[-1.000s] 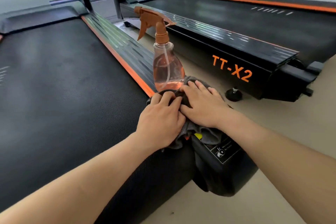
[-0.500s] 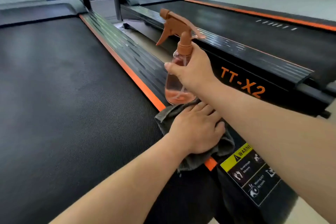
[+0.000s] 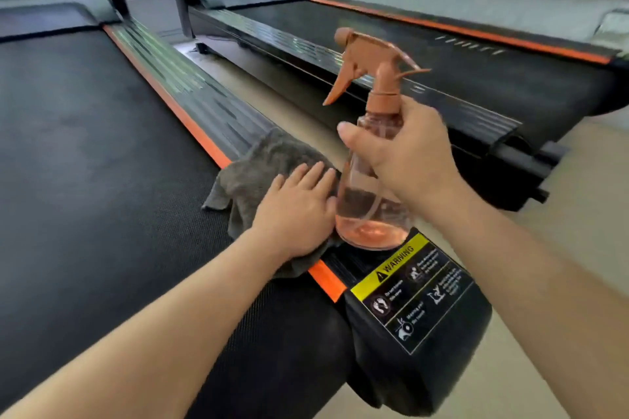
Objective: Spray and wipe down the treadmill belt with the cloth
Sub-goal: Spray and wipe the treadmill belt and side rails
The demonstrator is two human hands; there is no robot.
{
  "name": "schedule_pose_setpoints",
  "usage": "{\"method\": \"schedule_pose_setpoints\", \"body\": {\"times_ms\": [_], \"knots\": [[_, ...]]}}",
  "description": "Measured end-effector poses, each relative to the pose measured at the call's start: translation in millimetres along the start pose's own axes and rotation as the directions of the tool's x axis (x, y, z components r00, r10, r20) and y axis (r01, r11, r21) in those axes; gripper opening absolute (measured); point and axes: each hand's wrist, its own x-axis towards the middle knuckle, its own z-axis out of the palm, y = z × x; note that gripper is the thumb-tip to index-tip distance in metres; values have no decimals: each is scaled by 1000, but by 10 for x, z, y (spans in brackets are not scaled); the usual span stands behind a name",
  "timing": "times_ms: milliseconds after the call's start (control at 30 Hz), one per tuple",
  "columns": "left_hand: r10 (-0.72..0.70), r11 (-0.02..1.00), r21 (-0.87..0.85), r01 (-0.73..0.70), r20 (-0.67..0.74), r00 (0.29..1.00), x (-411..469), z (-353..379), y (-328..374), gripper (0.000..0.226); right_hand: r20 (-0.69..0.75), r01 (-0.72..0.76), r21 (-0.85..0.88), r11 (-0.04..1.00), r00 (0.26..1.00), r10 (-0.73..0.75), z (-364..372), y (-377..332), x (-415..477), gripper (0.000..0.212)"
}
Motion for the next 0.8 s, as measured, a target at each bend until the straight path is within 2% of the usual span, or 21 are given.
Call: {"method": "schedule_pose_setpoints", "body": {"times_ms": [67,133,200,300,367,467,501,534,567,634,701,734,801], "knots": [[100,995,14,-100,10,995,-243,43,186,61,27,5,-4,1000,1000,-5,-21,87,-108,29],[142,990,10,-143,24,990,-338,46,185,73,42,30,53,998,999,-32,-59,114,-188,28],[165,986,0,-165,22,986,-374,47,101,77,40,43,131,991,998,-48,-107,91,-280,27],[153,988,-38,-152,22,988,-402,61,-7,83,44,36,143,989,998,-43,-74,70,-418,26],[51,998,-44,-52,-19,999,-173,81,-168,77,152,-54,173,983,988,27,-121,59,-415,29],[-289,953,-103,285,-20,957,262,-31,-377,64,397,-212,159,964,908,135,-287,-29,-224,52],[-352,930,-114,349,-1,936,293,-44,-361,62,442,-201,149,968,889,116,-335,-97,-173,58],[-348,932,-106,346,3,938,283,-34,-292,61,443,-155,157,975,894,71,-353,-130,-125,62],[-287,954,-90,286,6,958,204,-19,-172,61,411,-109,181,978,911,25,-343,-164,-103,63],[-62,997,-47,62,-1,998,-89,32,104,58,336,-37,234,972,941,-45,-257,-217,-77,54],[133,990,-35,-133,3,991,-332,47,275,62,318,-36,264,964,947,-52,-192,-229,-30,45],[175,984,-36,-175,13,984,-363,18,265,67,337,-35,268,963,940,-60,-156,-263,-13,42],[174,985,-13,-174,-5,985,-237,23,96,71,376,-47,274,961,924,-62,-62,-314,7,36]]}}
